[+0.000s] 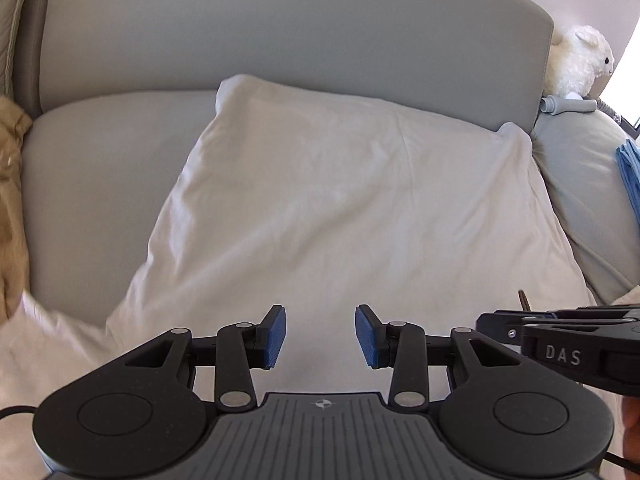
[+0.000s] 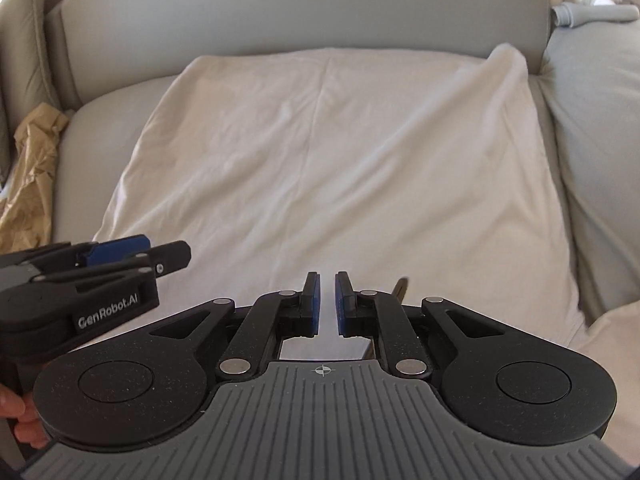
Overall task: Fold clothes
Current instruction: 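Move both open grippers along the sweatshirt hem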
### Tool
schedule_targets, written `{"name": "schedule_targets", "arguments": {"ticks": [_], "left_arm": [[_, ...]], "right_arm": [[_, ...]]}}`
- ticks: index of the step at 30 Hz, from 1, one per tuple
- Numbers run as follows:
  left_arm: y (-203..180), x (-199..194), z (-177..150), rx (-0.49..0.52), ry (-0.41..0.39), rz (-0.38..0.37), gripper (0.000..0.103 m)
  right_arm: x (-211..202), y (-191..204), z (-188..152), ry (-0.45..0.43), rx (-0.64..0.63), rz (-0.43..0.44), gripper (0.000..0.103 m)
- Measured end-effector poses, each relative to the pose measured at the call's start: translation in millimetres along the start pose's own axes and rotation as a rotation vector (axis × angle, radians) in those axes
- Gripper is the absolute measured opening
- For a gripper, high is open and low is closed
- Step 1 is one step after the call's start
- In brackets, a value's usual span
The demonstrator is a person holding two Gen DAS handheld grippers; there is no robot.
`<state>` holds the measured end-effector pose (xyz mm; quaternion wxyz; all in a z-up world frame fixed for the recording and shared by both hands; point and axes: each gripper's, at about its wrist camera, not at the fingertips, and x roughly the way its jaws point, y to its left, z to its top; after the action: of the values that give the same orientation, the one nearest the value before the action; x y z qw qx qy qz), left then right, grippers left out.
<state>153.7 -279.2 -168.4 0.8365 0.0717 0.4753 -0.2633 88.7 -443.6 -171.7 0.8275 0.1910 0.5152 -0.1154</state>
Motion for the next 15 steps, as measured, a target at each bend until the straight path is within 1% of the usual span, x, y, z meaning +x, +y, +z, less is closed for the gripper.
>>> {"name": "schedule_targets", "arguments": {"ticks": [1,2,4,5,6,7,8,9,11,15], "left_arm": [[1,1,-8,0.011,0.014,0.01,0.039],[2,0,-12,0.025,0.022,0.017,0.039],[2,-7,-14,0.063,0.023,0.023,0.039],[5,-11,-12,0.064,0.021,0.018,0.039],[12,-15,-7,0.042,0.009,0.007,0.039],[18,-17,-2,0.027,-0.018,0.004,0.039],[25,-19,4,0.011,-0.045,0.001,0.039],[31,-22,10,0.002,-0.071,0.003,0.038],[42,-26,26,-0.002,-0.107,0.019,0.038],[68,-22,61,-0.049,-0.15,0.033,0.039]], "right_arm": [[5,2,-8,0.054,0.019,0.004,0.015],[2,4,-14,0.053,0.018,-0.001,0.015],[-6,15,-21,0.068,-0.047,-0.036,0.015],[-10,19,-22,0.068,-0.075,-0.043,0.015],[-14,23,-22,0.068,-0.102,-0.051,0.015],[-18,28,-23,0.067,-0.13,-0.058,0.016],[-26,34,-21,0.028,-0.167,-0.051,0.017],[-29,37,-19,0.008,-0.184,-0.047,0.017],[-36,47,-9,-0.055,-0.23,-0.028,0.019],[-35,59,15,-0.118,-0.233,0.017,0.022]]}}
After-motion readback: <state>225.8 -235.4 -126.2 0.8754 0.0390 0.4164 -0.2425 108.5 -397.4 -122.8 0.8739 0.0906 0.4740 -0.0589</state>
